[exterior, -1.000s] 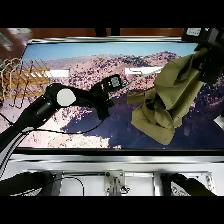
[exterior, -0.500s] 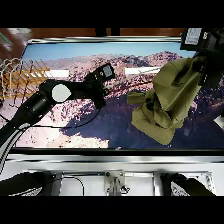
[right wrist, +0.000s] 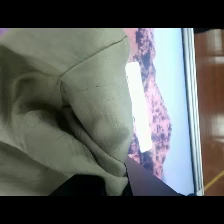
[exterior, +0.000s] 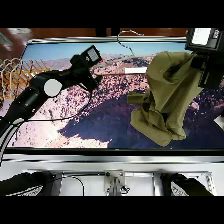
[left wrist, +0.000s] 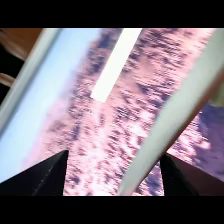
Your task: Fold the shirts.
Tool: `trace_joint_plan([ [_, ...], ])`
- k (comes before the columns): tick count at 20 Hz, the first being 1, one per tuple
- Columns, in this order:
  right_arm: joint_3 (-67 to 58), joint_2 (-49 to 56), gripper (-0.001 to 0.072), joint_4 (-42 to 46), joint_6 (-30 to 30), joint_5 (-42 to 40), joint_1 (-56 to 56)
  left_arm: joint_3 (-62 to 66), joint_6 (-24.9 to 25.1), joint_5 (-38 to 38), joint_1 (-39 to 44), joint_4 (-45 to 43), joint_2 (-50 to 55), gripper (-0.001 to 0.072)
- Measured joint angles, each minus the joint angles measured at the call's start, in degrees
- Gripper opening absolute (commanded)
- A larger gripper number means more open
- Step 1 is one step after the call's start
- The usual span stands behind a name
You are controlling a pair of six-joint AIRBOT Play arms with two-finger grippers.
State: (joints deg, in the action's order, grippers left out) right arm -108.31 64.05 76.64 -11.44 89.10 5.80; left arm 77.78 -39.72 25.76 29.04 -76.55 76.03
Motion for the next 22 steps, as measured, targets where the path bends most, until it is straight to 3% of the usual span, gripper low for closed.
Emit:
trace_joint_plan([
  [9, 0.0, -2.5, 0.007, -1.3, -0.3, 0.3, 0.0, 6.2, 0.1, -4.4, -3.6, -1.1, -0.1, 0.0668],
  [16, 0.0, -2.9, 0.007, -1.1, -2.1, -2.8, 0.0, 7.1, -0.2, 13.5, -4.0, -1.2, -2.0, 0.0669],
  [22, 0.0, -2.9, 0.007, -0.9, -3.5, -3.8, 0.0, 7.2, -2.8, 18.6, -7.2, -1.2, -7.4, 0.0669],
])
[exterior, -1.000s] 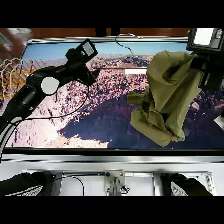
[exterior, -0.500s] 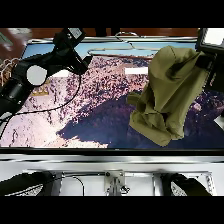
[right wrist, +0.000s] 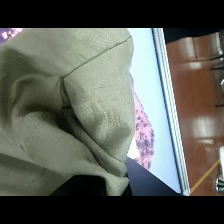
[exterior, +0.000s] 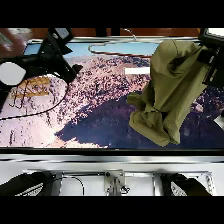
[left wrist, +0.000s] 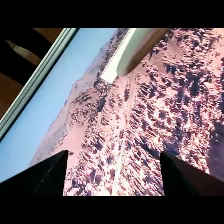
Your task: Fold the shirts.
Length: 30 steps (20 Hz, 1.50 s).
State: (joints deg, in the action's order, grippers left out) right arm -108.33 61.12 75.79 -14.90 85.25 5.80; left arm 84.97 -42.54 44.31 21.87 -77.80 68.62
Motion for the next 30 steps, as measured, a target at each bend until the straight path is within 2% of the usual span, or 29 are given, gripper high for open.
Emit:
trace_joint_plan([
  [2, 0.0, -0.1, 0.007, 0.0, -0.5, -0.2, 0.0, 0.0, -3.8, 2.0, -2.4, 0.0, -1.9, 0.0668],
  [5, 0.0, -0.5, 0.007, 0.0, -0.9, -0.4, 0.0, -1.7, -14.0, 7.0, -7.3, 2.2, -3.5, 0.0668],
  [8, 0.0, -1.3, 0.0071, -1.2, -1.7, -1.0, 0.0, -9.7, -19.5, 7.7, -9.1, 15.2, -3.8, 0.0661],
  [11, 0.0, -2.0, 0.007, -4.5, -3.7, -1.2, 0.0, -20.1, -20.0, 0.0, -4.6, 33.0, -2.9, 0.0661],
  [14, 0.0, -2.3, 0.0071, -9.2, -5.9, -1.5, 0.0, -25.4, -19.1, -9.7, 4.2, 45.6, 0.2, 0.0661],
  [18, 0.0, -2.4, 0.0071, -13.2, -8.5, -2.8, 0.0, -27.8, -18.8, -20.0, 14.5, 53.8, 5.8, 0.066],
  [24, 0.0, -2.4, 0.0071, -16.2, -11.4, -3.7, 0.0, -28.3, -19.5, -26.0, 19.1, 60.6, 10.5, 0.0653],
  [25, 0.0, -2.4, 0.0071, -16.4, -11.7, -3.7, 0.0, -28.3, -19.6, -26.1, 19.6, 61.1, 10.9, 0.0534],
  [26, 0.0, -2.4, 0.0071, -16.6, -11.9, -3.7, 0.0, -28.3, -19.6, -26.3, 20.0, 61.5, 11.2, 0.0246],
  [27, 0.0, -2.4, 0.0071, -16.7, -12.0, -3.8, 0.0, -28.3, -19.6, -26.6, 20.2, 61.8, 11.5, 0.0064],
  [30, 0.0, -2.4, 0.0071, -16.1, -12.3, -3.8, 0.0, -28.3, -19.7, -26.6, 19.8, 62.4, 11.7, 0.0058],
])
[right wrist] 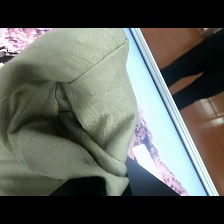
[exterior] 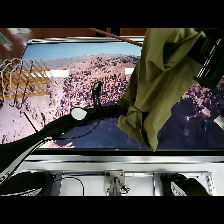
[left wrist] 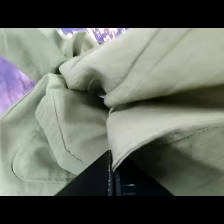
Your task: Fold the shirts.
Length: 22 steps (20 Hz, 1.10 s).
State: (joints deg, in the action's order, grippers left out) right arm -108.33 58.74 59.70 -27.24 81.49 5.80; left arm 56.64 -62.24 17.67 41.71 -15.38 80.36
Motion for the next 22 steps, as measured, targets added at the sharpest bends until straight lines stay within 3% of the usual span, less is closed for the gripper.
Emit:
trace_joint_plan([
  [6, 0.0, 0.0, 0.0071, 3.7, -0.1, 1.8, 0.0, 0.0, 0.0, 5.5, -11.6, -4.5, -7.0, 0.0057],
  [14, 0.0, 0.0, 0.0071, 0.0, 0.4, 3.3, 0.0, 8.0, 0.0, 15.6, -32.0, -7.1, -15.2, 0.0057],
  [22, 0.0, 0.0, 0.0071, -1.0, 0.9, 7.0, 0.0, 19.1, 0.0, 20.2, -38.0, -7.4, -16.0, 0.0057],
])
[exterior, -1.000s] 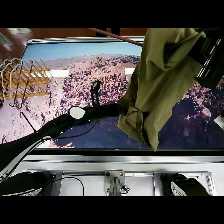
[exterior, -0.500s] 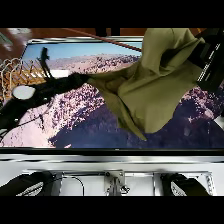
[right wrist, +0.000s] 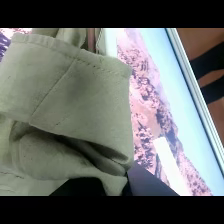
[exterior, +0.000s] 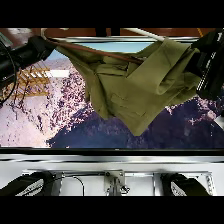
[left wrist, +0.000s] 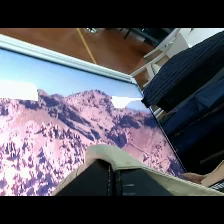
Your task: Fold the shirts.
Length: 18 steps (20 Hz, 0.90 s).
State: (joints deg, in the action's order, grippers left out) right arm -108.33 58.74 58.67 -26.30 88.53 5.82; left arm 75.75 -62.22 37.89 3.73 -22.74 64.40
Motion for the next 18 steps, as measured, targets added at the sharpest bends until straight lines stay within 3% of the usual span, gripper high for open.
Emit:
trace_joint_plan([
  [8, 0.0, 0.3, 0.0071, 2.3, 0.3, 1.0, 0.0, 4.7, 0.0, 6.0, -0.5, -0.9, -0.1, 0.0056],
  [14, 0.0, 0.7, 0.0071, 3.2, 0.3, 0.6, 0.0, 5.7, -3.6, 11.5, -0.5, -10.5, -0.6, 0.0056],
  [18, 0.0, 0.9, 0.0071, 3.3, 0.3, 1.3, 0.0, 6.4, -4.8, 10.5, -0.5, -12.9, -1.7, 0.0056],
])
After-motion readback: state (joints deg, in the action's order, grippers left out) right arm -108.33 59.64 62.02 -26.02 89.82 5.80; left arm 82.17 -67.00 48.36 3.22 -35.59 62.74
